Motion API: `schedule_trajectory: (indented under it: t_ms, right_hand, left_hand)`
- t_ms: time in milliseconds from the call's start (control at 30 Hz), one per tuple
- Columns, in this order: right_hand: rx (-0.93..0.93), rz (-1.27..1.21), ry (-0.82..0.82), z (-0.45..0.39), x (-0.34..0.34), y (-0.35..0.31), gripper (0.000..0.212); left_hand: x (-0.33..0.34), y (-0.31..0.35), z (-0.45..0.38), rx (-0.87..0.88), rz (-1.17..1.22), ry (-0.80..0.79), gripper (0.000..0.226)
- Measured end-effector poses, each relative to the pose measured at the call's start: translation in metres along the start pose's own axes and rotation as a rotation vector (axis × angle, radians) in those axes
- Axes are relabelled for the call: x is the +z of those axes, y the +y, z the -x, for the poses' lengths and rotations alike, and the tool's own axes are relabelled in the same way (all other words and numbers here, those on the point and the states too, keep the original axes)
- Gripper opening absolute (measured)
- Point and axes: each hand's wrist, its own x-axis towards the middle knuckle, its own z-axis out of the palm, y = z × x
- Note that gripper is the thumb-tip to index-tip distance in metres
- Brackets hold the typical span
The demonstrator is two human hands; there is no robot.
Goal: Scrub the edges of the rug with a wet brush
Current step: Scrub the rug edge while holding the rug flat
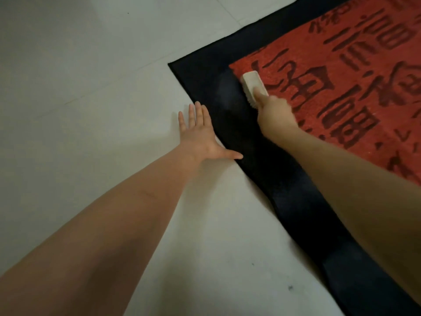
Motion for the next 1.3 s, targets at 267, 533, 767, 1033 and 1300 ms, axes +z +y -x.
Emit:
schedule_trajectory:
  t_ms: [267,533,767,1033,1300]
  right_hand:
    - [-0.028,0.015,-0.042,0.042,-0.008,0.046,0.053]
    - [-0.170,0.075,-0.082,0.067,-0.001,0.040,0.055]
    - [-0.350,-0.096,-0.220,0.119,0.021,0.022,0.049]
    - [-0.299,-0.023,-0.220,0.132,0.015,0.045,0.058]
    - [-0.209,-0.036,-0.177,0.133,0.010,0.065,0.061]
  left_hand:
    - [0.012,0.000,0.014,0.164,0.056,0.092,0.148]
    - [0.014,0.000,0.019,0.152,0.041,0.065,0.146]
    - [0.006,0.004,0.019,0.116,-0.010,-0.011,0.160]
    - [0.012,0.019,0.024,0.181,0.006,-0.040,0.162]
    - [-0.004,0.018,0.020,0.178,-0.011,-0.208,0.149]
